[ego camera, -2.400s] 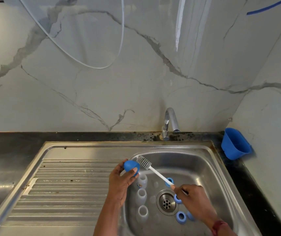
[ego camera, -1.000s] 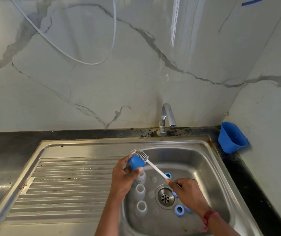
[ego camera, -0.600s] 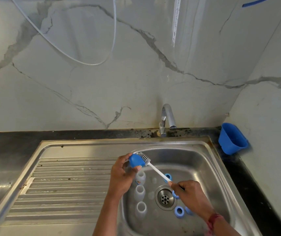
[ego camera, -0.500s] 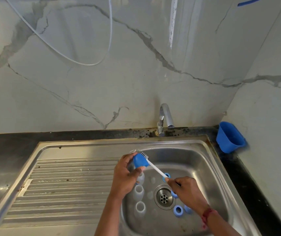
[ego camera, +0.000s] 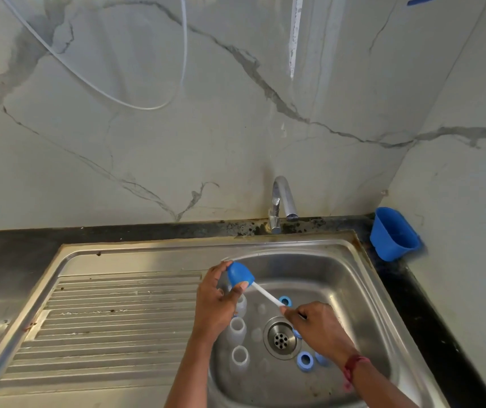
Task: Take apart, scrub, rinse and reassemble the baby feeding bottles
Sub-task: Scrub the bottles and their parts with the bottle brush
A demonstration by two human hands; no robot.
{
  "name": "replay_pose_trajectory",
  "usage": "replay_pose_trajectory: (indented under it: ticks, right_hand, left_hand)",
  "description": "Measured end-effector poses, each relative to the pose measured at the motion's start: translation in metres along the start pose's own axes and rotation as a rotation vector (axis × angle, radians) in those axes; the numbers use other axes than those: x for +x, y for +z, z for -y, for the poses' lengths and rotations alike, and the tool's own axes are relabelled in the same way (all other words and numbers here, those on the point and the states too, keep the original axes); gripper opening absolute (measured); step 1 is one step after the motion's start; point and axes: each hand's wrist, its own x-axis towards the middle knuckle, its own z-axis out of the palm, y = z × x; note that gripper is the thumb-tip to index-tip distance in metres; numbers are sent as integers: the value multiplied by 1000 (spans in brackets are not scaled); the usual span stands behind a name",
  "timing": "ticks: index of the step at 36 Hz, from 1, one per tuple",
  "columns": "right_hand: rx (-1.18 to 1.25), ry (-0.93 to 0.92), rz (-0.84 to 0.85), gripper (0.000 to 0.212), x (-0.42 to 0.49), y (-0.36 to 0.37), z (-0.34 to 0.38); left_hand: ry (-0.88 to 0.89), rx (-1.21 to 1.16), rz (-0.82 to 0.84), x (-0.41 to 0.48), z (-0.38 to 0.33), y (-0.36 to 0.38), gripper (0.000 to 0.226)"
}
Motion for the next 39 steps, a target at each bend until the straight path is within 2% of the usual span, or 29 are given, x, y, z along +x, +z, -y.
replay_pose_trajectory:
  ticks: [7, 21, 29, 36, 39]
  right_hand:
    - [-5, -23, 18, 62, -3, 2, -7]
    - [1, -31, 6, 62, 4, 4, -1]
    - [-18, -98, -27, 64, -8, 7, -7]
    - [-95, -106, -35, 63, -3, 10, 4]
    - [-83, -104, -30, 63, -1, 9, 5]
  left_hand:
    - [-34, -30, -116, 8, 3, -7, 41]
    - [-50, -168, -97, 14, 1, 2, 37]
    - [-52, -335, -226, 21, -5, -3, 29]
    - [-74, -347, -116, 13, 1, 10, 39]
    - [-86, -374, -148, 15, -2, 8, 28]
